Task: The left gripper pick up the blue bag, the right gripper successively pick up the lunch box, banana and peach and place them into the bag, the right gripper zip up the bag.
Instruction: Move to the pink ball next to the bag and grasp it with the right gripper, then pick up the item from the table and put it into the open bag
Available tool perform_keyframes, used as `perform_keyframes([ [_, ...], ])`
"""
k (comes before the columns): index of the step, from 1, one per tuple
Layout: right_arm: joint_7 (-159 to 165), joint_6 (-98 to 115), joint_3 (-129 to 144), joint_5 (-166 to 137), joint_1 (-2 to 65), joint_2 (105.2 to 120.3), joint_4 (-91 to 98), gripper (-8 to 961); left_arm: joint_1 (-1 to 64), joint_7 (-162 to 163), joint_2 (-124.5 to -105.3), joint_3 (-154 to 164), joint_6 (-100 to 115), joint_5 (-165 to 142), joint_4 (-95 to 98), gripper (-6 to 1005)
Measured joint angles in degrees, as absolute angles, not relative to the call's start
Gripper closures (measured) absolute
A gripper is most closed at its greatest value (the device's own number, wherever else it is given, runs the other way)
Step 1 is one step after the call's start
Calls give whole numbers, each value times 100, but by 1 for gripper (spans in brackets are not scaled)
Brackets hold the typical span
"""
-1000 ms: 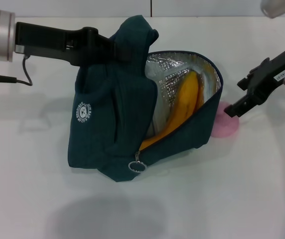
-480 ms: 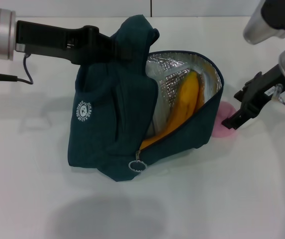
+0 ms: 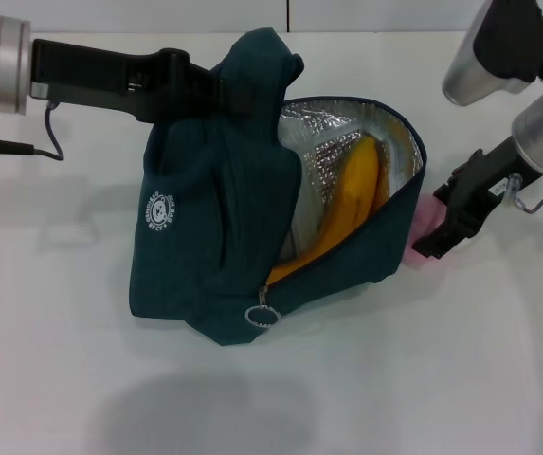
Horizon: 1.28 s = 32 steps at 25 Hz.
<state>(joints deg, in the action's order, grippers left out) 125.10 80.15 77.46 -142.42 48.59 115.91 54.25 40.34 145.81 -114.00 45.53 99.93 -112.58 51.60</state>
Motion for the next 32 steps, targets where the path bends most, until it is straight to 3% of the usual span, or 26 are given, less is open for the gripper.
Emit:
perform_keyframes([
  [9,12515,7985,7856,-14128,4813,11575,5486,205,4010,14581,-11408,4562,9993,-11258,5160,958],
  [12,12517,7991,7859,-14124,4806,11580,5484,430,4006,14581,-11414,4562,9993,-11258,5160,958],
  [22,12577,8092,7624,-14080,4624,11562,5820,572,3988,14581,-11424,4561,9998,-11259,5159,958],
  [32,12531,8523,5695,-13171,4122,11514,6595,652,3991,14581,-11416,4553,10002,-11259,5159,958],
])
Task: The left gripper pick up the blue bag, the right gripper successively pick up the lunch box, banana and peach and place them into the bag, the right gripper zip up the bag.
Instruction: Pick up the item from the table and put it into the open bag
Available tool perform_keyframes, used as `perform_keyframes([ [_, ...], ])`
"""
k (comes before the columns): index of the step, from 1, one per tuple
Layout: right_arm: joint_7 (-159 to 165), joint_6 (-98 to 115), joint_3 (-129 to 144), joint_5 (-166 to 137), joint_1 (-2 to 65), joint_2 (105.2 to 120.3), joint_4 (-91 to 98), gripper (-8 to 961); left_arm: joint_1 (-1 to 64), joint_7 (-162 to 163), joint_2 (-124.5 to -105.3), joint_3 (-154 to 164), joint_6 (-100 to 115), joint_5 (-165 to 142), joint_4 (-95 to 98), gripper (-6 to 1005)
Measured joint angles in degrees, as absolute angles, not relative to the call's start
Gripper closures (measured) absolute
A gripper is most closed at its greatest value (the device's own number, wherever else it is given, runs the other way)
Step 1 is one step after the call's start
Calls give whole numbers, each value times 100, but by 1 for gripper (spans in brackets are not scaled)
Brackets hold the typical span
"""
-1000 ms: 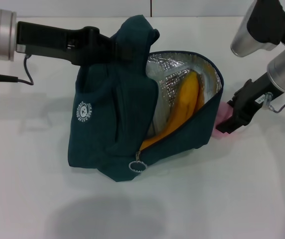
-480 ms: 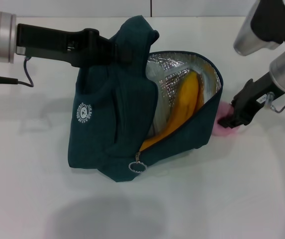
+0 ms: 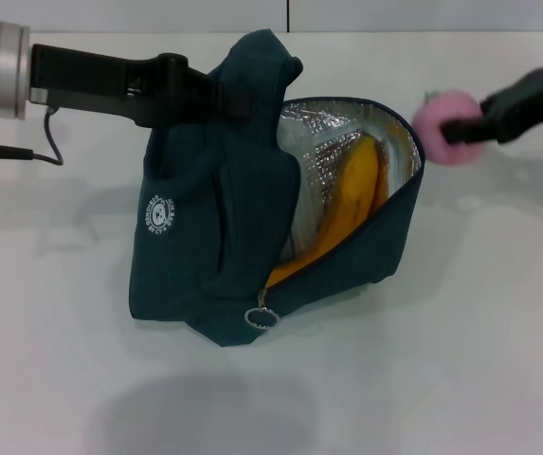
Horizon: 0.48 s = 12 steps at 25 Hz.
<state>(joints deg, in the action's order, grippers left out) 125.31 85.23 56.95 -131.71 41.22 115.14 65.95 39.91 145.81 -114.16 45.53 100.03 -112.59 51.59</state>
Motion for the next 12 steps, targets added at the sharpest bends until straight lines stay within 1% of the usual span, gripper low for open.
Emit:
perform_keyframes([
  [4,12332,8810,5594,-12002,3911,11456,6720,689,3991,14581,-11416,4560,10002,-11259,5159,958],
  [9,12052,8925,5745,-10953,3757,11528,6720,729,3992,14581,-11411,4562,10001,-11259,5159,958],
  [12,11987,8927,6045,-10642,3747,11539,6662,750,3993,14581,-11409,4562,10001,-11259,5159,958],
])
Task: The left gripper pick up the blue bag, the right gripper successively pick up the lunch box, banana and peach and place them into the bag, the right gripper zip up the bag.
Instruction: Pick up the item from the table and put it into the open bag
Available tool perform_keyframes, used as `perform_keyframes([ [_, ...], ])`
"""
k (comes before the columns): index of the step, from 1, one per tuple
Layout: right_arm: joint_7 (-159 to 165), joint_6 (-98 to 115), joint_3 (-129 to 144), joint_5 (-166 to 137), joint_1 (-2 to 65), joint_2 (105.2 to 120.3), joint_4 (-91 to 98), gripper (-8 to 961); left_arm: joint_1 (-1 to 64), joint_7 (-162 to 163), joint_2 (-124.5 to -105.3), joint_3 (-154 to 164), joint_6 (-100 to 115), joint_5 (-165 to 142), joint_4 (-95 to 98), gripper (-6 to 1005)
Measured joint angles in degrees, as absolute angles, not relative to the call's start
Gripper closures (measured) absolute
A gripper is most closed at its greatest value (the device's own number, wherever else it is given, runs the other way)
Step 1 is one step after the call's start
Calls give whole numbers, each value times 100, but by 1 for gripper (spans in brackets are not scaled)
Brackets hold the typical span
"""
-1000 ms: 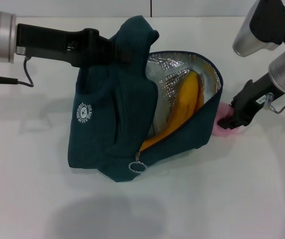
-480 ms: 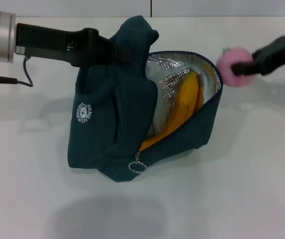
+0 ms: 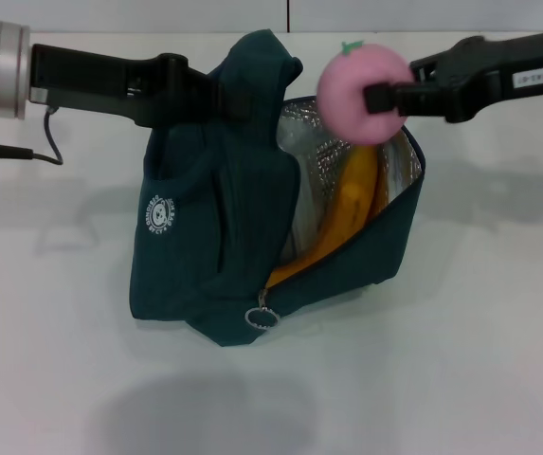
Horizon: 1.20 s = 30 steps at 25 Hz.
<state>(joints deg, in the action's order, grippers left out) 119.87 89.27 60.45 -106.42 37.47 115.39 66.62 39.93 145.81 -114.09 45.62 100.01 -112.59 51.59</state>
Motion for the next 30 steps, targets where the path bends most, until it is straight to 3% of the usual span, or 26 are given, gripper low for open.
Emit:
perform_keyframes([
  [20,11711,8700,7213,-10720,3725,11569,6615,876,3990,14543,-11417,4562,10002,-11258,5159,958],
  [25,11636,8693,7173,-10580,3677,11570,6607,739,3991,14537,-11417,4561,10002,-11258,5159,957],
  [30,11605,8692,7150,-10546,3661,11560,6601,523,3991,14537,-11417,4562,10002,-11258,5159,957],
])
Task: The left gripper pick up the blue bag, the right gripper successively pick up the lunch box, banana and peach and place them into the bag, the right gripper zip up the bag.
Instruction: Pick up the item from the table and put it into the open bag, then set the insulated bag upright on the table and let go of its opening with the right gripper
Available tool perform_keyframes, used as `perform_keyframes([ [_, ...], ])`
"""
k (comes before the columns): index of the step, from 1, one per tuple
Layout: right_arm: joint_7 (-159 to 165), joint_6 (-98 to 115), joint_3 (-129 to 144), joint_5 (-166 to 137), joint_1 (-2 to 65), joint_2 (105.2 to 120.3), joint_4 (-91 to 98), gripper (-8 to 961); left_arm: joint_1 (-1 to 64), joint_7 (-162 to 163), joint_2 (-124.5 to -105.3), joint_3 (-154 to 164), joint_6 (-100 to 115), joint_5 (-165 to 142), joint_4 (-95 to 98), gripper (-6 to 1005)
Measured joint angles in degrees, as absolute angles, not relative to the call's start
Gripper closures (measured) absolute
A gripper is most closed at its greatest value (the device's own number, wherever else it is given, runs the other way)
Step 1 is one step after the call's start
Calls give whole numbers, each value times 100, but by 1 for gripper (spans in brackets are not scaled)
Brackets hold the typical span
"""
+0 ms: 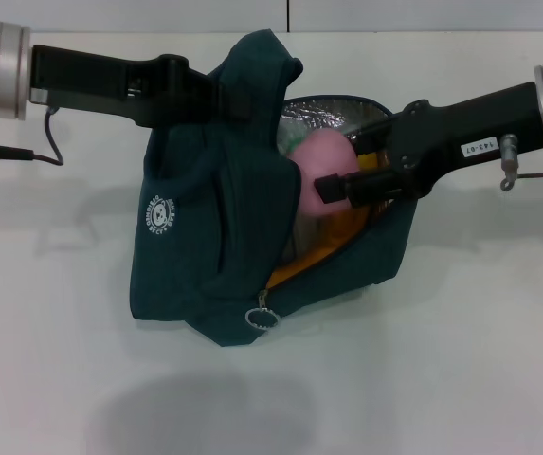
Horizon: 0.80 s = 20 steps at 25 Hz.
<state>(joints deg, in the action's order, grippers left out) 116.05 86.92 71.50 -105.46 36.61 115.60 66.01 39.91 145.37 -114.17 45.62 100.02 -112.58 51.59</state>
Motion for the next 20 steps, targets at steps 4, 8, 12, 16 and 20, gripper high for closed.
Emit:
perform_keyframes([
  [4,11514,8674,7145,-10437,3576,11554,6601,416,3990,14537,-11417,4562,10002,-11259,5159,957],
  [8,11453,8672,7059,-10327,3529,11550,6600,310,3991,14537,-11411,4562,10002,-11259,5159,957],
  [12,11446,8742,6872,-10228,3463,11550,6597,172,3990,14537,-11408,4561,10002,-11259,5159,957],
  [16,11118,9420,6123,-9020,3166,11510,6083,99,3991,14536,-11411,4559,10002,-11259,5115,957],
  [20,10954,10673,5056,-8195,3185,11398,4873,100,4008,14531,-11403,4553,10002,-11259,5075,957],
])
